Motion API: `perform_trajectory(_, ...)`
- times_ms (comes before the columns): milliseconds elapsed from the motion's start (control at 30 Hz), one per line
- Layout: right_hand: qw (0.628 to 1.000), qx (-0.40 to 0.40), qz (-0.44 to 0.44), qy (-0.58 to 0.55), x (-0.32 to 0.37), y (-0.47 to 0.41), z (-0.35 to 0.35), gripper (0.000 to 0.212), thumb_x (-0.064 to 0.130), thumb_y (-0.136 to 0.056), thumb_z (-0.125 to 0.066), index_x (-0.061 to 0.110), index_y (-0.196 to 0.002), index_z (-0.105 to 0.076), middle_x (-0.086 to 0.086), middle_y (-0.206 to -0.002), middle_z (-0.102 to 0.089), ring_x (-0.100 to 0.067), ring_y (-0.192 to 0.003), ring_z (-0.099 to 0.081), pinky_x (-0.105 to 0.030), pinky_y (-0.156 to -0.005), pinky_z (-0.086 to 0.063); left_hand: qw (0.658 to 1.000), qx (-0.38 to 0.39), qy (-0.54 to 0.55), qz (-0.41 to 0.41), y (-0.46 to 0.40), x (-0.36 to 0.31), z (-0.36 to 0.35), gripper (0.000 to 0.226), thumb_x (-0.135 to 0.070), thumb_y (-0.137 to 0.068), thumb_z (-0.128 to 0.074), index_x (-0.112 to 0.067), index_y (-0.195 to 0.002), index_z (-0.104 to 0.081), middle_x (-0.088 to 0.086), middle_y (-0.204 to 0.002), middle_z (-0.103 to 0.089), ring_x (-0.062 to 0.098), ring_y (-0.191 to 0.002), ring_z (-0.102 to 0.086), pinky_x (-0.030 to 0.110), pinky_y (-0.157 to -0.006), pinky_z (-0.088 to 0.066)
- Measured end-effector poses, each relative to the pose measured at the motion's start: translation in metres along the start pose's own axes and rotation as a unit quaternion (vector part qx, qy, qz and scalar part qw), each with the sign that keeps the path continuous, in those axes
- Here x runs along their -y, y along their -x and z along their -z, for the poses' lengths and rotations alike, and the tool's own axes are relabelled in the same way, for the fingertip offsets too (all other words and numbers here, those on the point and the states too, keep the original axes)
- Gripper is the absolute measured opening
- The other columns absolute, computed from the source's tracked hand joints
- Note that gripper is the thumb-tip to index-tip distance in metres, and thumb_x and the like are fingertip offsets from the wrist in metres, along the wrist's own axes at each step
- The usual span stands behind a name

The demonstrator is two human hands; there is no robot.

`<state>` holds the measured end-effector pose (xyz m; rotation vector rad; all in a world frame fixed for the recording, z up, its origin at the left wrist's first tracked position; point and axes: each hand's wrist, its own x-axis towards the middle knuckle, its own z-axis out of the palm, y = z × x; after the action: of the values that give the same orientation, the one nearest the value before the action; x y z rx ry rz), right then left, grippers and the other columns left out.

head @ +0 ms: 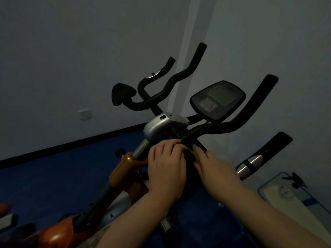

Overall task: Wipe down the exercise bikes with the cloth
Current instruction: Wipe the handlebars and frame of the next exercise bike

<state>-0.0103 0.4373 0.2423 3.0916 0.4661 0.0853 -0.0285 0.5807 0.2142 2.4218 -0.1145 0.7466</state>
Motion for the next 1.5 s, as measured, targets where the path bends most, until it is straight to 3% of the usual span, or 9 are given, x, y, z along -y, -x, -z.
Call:
perform_trajectory(67, 0.997, 0.012, 0.032, 0.071, -0.007, 0.017, 0.005, 0.058, 0.046, -0.098, -0.029, 0.025, -0.148, -0.008, -0.002, -0.121, -0.048, -0.020, -0.091, -0.057, -0.030, -0.066, -0.037, 0.999, 0.004, -0.012, -0.031, -0.002, 0.000, 0.000, 0.025, -0.023, -0.085, -0.044, -0.027, -0.101, -0.063, -0.007, -0.117, -0.061, 0.013, -0.114, -0.050, 0.040, -0.102, -0.037)
perform_trajectory(233, 0.999, 0.004, -0.041, -0.034, 0.001, -0.016, -0.002, 0.040, 0.047, -0.099, -0.026, 0.023, -0.128, -0.040, -0.005, -0.110, -0.056, -0.025, -0.086, -0.060, -0.036, -0.069, -0.047, 0.998, 0.017, -0.023, -0.065, -0.006, -0.002, 0.002, 0.025, -0.024, -0.083, -0.044, -0.027, -0.099, -0.064, -0.009, -0.115, -0.063, 0.012, -0.110, -0.056, 0.037, -0.101, -0.033)
perform_trajectory(367, 0.992, -0.115, -0.004, 0.048, -0.001, 0.024, -0.011, 0.053, 0.035, -0.088, -0.060, 0.017, -0.136, -0.046, -0.005, -0.088, -0.061, -0.023, -0.065, -0.058, -0.032, -0.057, -0.040, 0.997, 0.028, -0.018, -0.074, -0.006, -0.002, 0.005, 0.027, -0.023, -0.083, -0.043, -0.027, -0.100, -0.064, -0.010, -0.114, -0.064, 0.012, -0.108, -0.057, 0.034, -0.099, -0.032)
perform_trajectory(500, 0.950, -0.245, 0.134, 0.137, -0.068, 0.042, -0.003, 0.032, 0.035, -0.091, -0.051, 0.015, -0.110, -0.066, -0.006, -0.095, -0.066, -0.023, -0.084, -0.058, -0.039, -0.092, -0.038, 0.994, 0.040, -0.016, -0.097, -0.007, -0.002, 0.006, 0.025, -0.022, -0.083, -0.047, -0.027, -0.101, -0.064, -0.010, -0.115, -0.063, 0.013, -0.109, -0.055, 0.034, -0.099, -0.032)
perform_trajectory(633, 0.946, -0.322, -0.005, -0.030, -0.048, 0.042, -0.016, 0.026, 0.024, -0.091, -0.050, 0.006, -0.097, -0.067, -0.013, -0.102, -0.060, -0.028, -0.097, -0.052, -0.045, -0.098, -0.036, 0.980, 0.088, 0.006, -0.181, -0.014, -0.012, 0.007, 0.024, -0.023, -0.086, -0.047, -0.022, -0.104, -0.063, -0.004, -0.113, -0.063, 0.016, -0.106, -0.057, 0.030, -0.099, -0.033)
perform_trajectory(767, 0.948, -0.246, 0.177, 0.100, -0.076, 0.048, -0.014, 0.030, 0.031, -0.097, -0.046, 0.010, -0.110, -0.063, -0.011, -0.113, -0.060, -0.026, -0.104, -0.052, -0.046, -0.106, -0.031, 0.959, 0.159, -0.027, -0.232, -0.025, -0.013, 0.005, 0.028, -0.037, -0.092, -0.037, -0.027, -0.104, -0.061, -0.011, -0.107, -0.065, 0.011, -0.100, -0.061, 0.031, -0.100, -0.030)
perform_trajectory(1033, 0.942, -0.336, 0.008, 0.025, -0.113, 0.034, 0.004, 0.028, 0.021, -0.095, -0.047, 0.007, -0.102, -0.070, -0.012, -0.115, -0.063, -0.027, -0.119, -0.049, -0.047, -0.114, -0.020, 0.969, 0.106, 0.016, -0.223, -0.020, -0.007, 0.005, 0.025, -0.027, -0.090, -0.043, -0.022, -0.089, -0.068, -0.007, -0.089, -0.070, 0.016, -0.083, -0.066, 0.027, -0.090, -0.035)
perform_trajectory(1300, 0.913, -0.253, 0.205, 0.245, -0.173, 0.013, 0.053, 0.024, 0.027, -0.096, -0.050, 0.015, -0.089, -0.069, -0.006, -0.094, -0.067, -0.025, -0.096, -0.063, -0.046, -0.112, -0.028, 0.976, 0.070, 0.027, -0.202, -0.017, -0.004, 0.005, 0.029, -0.027, -0.091, -0.040, -0.019, -0.095, -0.067, -0.005, -0.094, -0.070, 0.018, -0.087, -0.065, 0.028, -0.091, -0.035)
perform_trajectory(1500, 0.934, -0.356, -0.019, 0.010, -0.099, 0.025, 0.014, 0.022, 0.015, -0.087, -0.050, 0.009, -0.073, -0.065, -0.008, -0.074, -0.060, -0.027, -0.076, -0.058, -0.039, -0.115, -0.018, 0.994, -0.013, 0.032, -0.108, -0.008, -0.003, 0.003, 0.029, -0.026, -0.091, -0.041, -0.018, -0.099, -0.068, -0.002, -0.101, -0.069, 0.013, -0.097, -0.056, 0.024, -0.092, -0.028)
